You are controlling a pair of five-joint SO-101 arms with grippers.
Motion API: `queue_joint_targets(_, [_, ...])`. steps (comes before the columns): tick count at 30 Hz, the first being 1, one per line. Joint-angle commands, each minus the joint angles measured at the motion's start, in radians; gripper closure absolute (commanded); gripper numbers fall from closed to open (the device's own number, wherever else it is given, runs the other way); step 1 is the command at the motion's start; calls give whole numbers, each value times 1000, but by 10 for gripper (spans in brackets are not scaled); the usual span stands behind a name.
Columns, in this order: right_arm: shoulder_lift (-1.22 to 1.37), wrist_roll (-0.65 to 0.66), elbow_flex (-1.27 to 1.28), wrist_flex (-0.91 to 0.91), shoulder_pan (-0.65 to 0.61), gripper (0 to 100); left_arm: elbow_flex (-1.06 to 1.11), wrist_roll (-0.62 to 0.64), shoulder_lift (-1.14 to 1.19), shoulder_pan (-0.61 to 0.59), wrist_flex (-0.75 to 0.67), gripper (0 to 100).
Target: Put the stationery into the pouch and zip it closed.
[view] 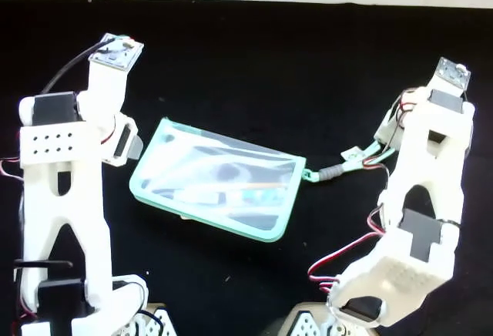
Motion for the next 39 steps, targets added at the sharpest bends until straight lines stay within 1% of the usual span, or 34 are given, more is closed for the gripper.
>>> queue_joint_targets(1, [24,-11,-42,-67,13,663,-31,-5,-1,13,3,803])
queue_joint_targets(4, [68,-46,-45,-116,15,663,-31,-5,-1,13,3,803])
queue_joint_targets(14, [139,-44,-47,-257,13,663,-30,-5,-1,13,5,803])
queue_joint_targets(18, [162,-43,-47,-312,10,663,8,-5,-2,13,-2,803])
queue_joint_targets(22, [197,-43,-47,-317,7,663,56,-5,-10,13,-3,803])
queue_joint_targets(29, [217,-43,-42,-311,4,663,56,-5,-10,13,-3,803])
queue_joint_targets(33, [223,-43,-19,-312,-22,663,56,-5,-10,13,-3,803])
queue_joint_targets(39, [326,-43,-48,-298,-21,663,56,-5,-10,13,-3,803])
